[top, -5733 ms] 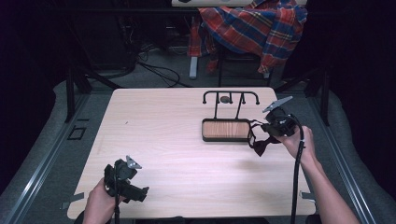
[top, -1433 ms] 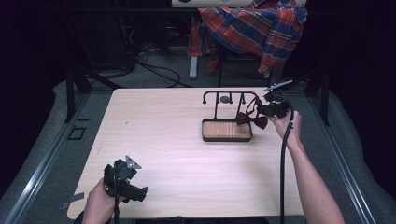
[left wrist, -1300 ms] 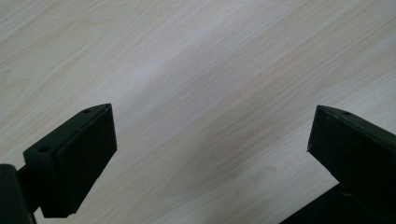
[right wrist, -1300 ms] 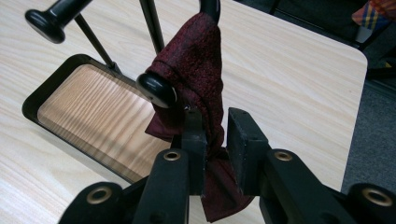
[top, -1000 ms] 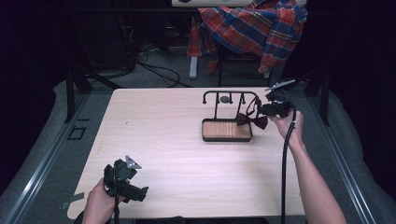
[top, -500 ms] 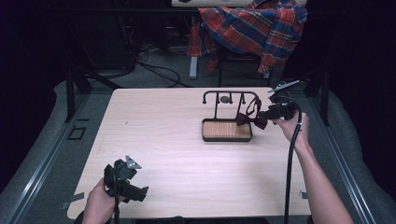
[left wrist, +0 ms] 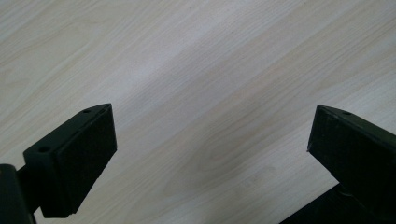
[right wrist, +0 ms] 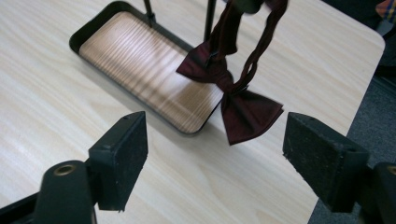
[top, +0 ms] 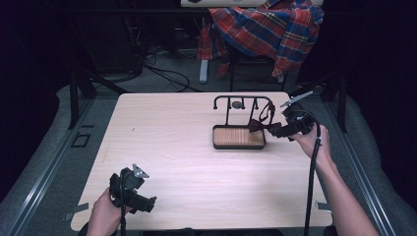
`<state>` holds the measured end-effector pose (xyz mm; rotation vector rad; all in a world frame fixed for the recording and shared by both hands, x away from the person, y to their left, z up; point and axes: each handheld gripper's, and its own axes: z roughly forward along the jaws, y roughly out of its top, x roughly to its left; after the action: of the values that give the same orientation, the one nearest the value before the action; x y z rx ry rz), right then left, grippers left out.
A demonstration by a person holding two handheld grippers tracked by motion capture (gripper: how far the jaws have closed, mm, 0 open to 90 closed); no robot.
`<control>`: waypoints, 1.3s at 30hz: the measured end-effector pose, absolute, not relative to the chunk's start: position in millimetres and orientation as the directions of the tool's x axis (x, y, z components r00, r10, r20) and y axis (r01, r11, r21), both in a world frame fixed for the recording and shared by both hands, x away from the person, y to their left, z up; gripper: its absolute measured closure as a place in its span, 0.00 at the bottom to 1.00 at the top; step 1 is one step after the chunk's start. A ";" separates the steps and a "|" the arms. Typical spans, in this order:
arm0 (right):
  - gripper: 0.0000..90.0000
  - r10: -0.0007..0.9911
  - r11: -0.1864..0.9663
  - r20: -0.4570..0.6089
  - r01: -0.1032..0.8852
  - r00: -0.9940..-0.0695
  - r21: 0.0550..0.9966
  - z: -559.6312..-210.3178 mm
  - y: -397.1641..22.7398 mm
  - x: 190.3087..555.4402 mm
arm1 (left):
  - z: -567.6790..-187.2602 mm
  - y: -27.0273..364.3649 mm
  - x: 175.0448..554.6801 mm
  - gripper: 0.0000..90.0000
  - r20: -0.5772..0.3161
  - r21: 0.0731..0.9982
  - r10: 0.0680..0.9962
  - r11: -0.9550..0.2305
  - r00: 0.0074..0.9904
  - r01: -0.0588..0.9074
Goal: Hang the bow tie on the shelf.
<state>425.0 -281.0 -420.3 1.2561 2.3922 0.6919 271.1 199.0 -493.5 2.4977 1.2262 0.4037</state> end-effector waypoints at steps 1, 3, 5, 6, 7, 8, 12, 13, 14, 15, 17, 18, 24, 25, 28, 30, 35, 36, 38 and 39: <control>0.22 0.833 0.490 -0.079 0.663 -0.548 0.565 -421.1 -280.4 423.1 | -493.6 199.0 271.1 0.01 0.107 0.409 0.800 -0.576 0.590 0.708; 0.21 0.826 0.503 -0.083 0.661 -0.558 0.557 -422.4 -279.1 418.6 | -493.5 199.0 271.1 0.01 0.107 0.410 0.801 -0.576 0.590 0.707; 0.18 0.816 0.518 -0.087 0.657 -0.571 0.548 -426.0 -276.0 412.5 | -493.6 199.0 271.2 0.01 0.107 0.409 0.800 -0.576 0.590 0.707; 0.18 0.816 0.518 -0.087 0.657 -0.571 0.548 -426.0 -276.0 412.5 | -493.6 199.0 271.3 0.01 0.107 0.409 0.800 -0.576 0.590 0.708; 0.17 0.812 0.527 -0.091 0.657 -0.577 0.539 -427.7 -274.4 410.7 | -493.7 199.1 271.4 0.01 0.107 0.409 0.801 -0.576 0.590 0.708; 0.17 0.808 0.534 -0.094 0.656 -0.582 0.533 -429.6 -272.7 408.7 | -493.7 199.0 271.4 0.01 0.107 0.409 0.801 -0.576 0.589 0.708; 0.17 0.788 0.563 -0.099 0.646 -0.608 0.515 -437.1 -266.2 401.1 | -493.7 198.9 271.3 0.01 0.107 0.408 0.800 -0.576 0.590 0.708; 0.16 0.783 0.570 -0.102 0.641 -0.614 0.513 -438.8 -264.6 399.2 | -493.7 198.9 271.4 0.01 0.107 0.408 0.800 -0.576 0.590 0.708; 0.16 0.777 0.581 -0.107 0.641 -0.621 0.502 -439.8 -263.0 397.2 | -493.8 198.8 271.2 0.01 0.108 0.409 0.801 -0.576 0.589 0.708; 0.16 0.770 0.588 -0.105 0.636 -0.629 0.500 -441.4 -261.6 395.7 | -493.8 198.7 271.1 0.01 0.109 0.409 0.800 -0.577 0.589 0.707; 0.16 0.764 0.598 -0.109 0.635 -0.636 0.488 -443.8 -258.1 391.6 | -493.7 198.7 271.1 0.01 0.109 0.408 0.800 -0.577 0.590 0.707; 0.15 0.754 0.611 -0.114 0.626 -0.647 0.484 -445.6 -256.5 390.0 | -493.6 198.8 271.0 0.01 0.109 0.409 0.801 -0.576 0.589 0.708; 0.11 0.710 0.672 -0.123 0.615 -0.693 0.412 -458.4 -244.5 380.0 | -493.5 198.8 270.8 0.01 0.110 0.410 0.800 -0.577 0.590 0.707; 0.11 0.706 0.677 -0.123 0.613 -0.697 0.407 -461.0 -242.9 378.6 | -493.5 198.9 270.8 0.01 0.110 0.410 0.800 -0.577 0.590 0.706; 0.10 0.693 0.689 -0.109 0.611 -0.712 0.389 -469.5 -237.8 374.3 | -493.5 198.8 270.8 0.01 0.110 0.410 0.800 -0.577 0.590 0.706; 0.10 0.680 0.707 -0.108 0.609 -0.725 0.359 -474.9 -234.0 371.3 | -493.4 198.9 270.8 0.01 0.110 0.410 0.799 -0.578 0.591 0.706; 0.10 0.648 0.740 -0.120 0.583 -0.752 0.337 -483.0 -226.2 362.2 | -493.5 199.1 271.1 0.01 0.108 0.408 0.800 -0.577 0.590 0.707; 0.10 0.645 0.741 -0.118 0.580 -0.755 0.339 -484.5 -225.0 360.1 | -493.5 199.1 271.1 0.01 0.108 0.409 0.800 -0.577 0.591 0.707; 0.10 0.633 0.751 -0.119 0.569 -0.765 0.335 -487.5 -222.4 355.0 | -493.4 199.1 270.9 0.01 0.109 0.409 0.799 -0.578 0.591 0.706; 0.10 0.623 0.761 -0.123 0.562 -0.773 0.323 -488.7 -221.2 352.5 | -493.5 199.1 270.9 0.01 0.110 0.408 0.799 -0.579 0.591 0.706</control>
<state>352.5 -221.2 -488.7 0.9332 2.7355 0.3963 270.9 199.1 -493.5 2.5013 1.2237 0.4058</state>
